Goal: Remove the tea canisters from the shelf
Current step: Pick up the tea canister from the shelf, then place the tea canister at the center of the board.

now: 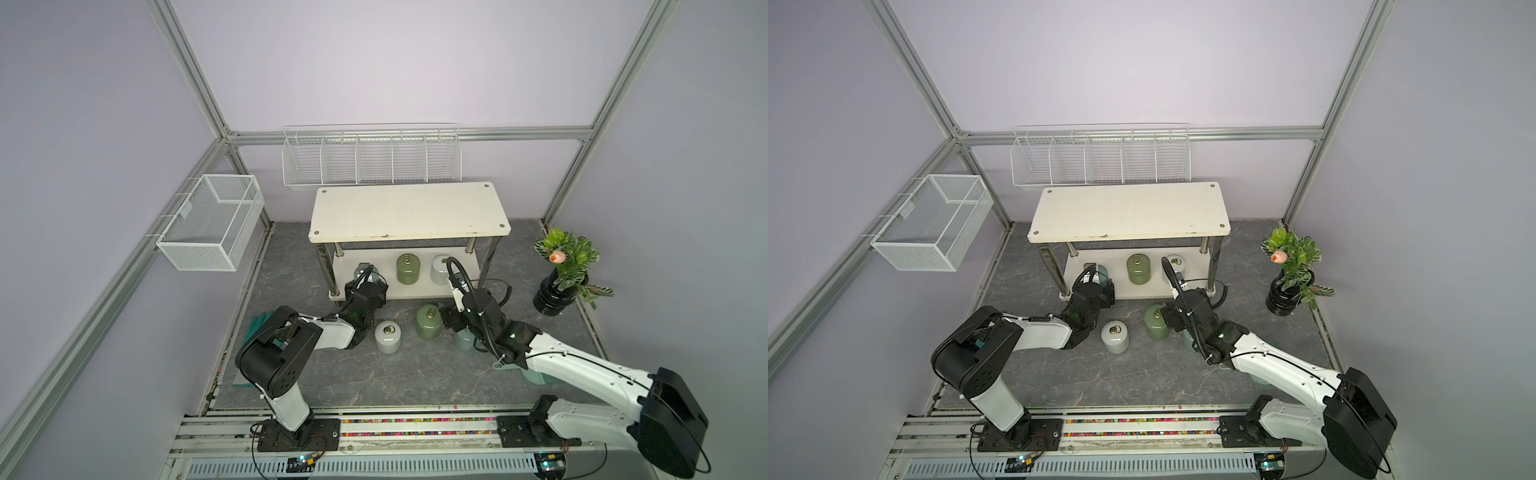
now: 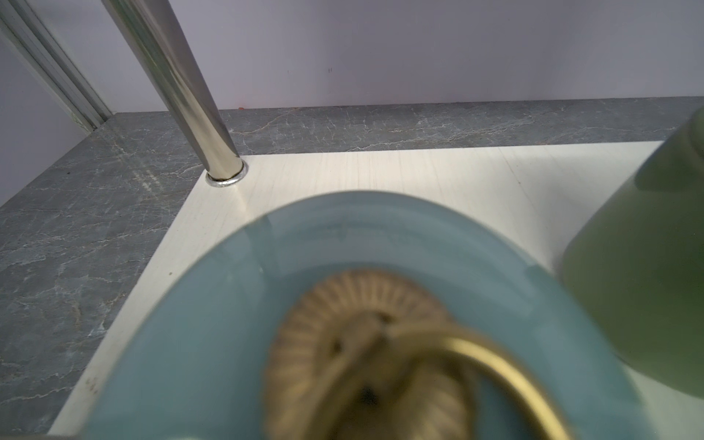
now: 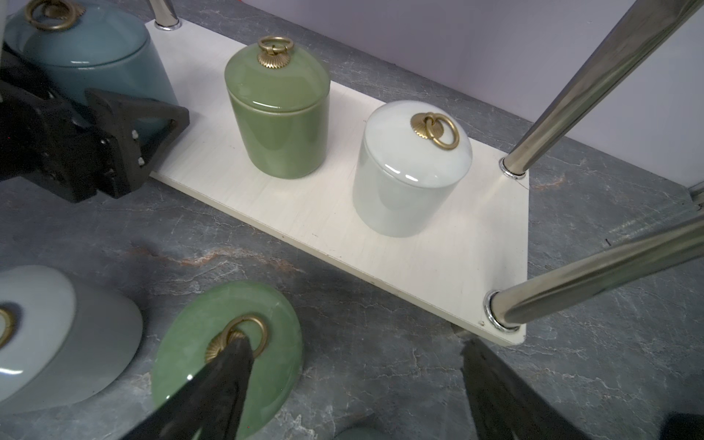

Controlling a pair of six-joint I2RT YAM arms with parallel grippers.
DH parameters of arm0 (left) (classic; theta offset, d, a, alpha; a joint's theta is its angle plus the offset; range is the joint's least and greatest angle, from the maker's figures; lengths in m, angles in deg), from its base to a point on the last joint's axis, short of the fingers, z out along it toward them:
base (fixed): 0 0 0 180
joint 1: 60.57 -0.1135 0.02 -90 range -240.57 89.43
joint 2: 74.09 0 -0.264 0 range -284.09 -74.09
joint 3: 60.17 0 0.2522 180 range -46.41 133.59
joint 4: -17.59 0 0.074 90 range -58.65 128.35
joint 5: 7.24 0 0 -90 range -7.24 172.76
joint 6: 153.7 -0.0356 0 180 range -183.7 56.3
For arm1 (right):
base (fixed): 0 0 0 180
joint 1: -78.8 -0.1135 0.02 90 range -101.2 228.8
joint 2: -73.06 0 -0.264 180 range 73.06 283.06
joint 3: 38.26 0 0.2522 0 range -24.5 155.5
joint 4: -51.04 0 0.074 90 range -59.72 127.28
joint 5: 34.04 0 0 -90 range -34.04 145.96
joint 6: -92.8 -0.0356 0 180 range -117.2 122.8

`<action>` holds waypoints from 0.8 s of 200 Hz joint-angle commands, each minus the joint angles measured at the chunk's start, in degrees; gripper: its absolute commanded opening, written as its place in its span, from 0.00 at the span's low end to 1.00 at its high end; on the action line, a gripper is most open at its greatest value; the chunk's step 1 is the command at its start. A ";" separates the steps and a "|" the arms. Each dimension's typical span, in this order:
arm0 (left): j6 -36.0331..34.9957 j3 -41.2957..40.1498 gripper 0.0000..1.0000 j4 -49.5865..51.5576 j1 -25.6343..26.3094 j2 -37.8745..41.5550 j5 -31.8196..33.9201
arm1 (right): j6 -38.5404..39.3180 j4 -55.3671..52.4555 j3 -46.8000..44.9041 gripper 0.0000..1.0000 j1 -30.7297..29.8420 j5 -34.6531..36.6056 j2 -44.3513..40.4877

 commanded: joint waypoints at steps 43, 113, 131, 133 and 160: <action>-0.33 0.43 0.77 -3.32 -0.34 3.31 -1.17 | -0.06 0.58 0.66 0.89 0.17 -0.58 -0.26; -1.33 0.23 0.77 -3.29 -0.35 6.15 -1.22 | 0.15 0.36 0.83 0.89 0.17 -0.65 -0.60; -1.08 -0.27 0.77 -3.19 -0.36 7.15 -1.29 | 0.16 0.35 0.83 0.89 0.23 -0.66 -0.63; -1.03 -0.31 0.77 -3.17 -0.37 7.33 -1.21 | 0.20 0.35 0.83 0.89 0.21 -0.65 -0.62; -1.01 -1.40 0.77 -2.69 -0.41 9.30 -1.21 | 0.07 0.49 0.92 0.89 0.12 -0.83 -0.45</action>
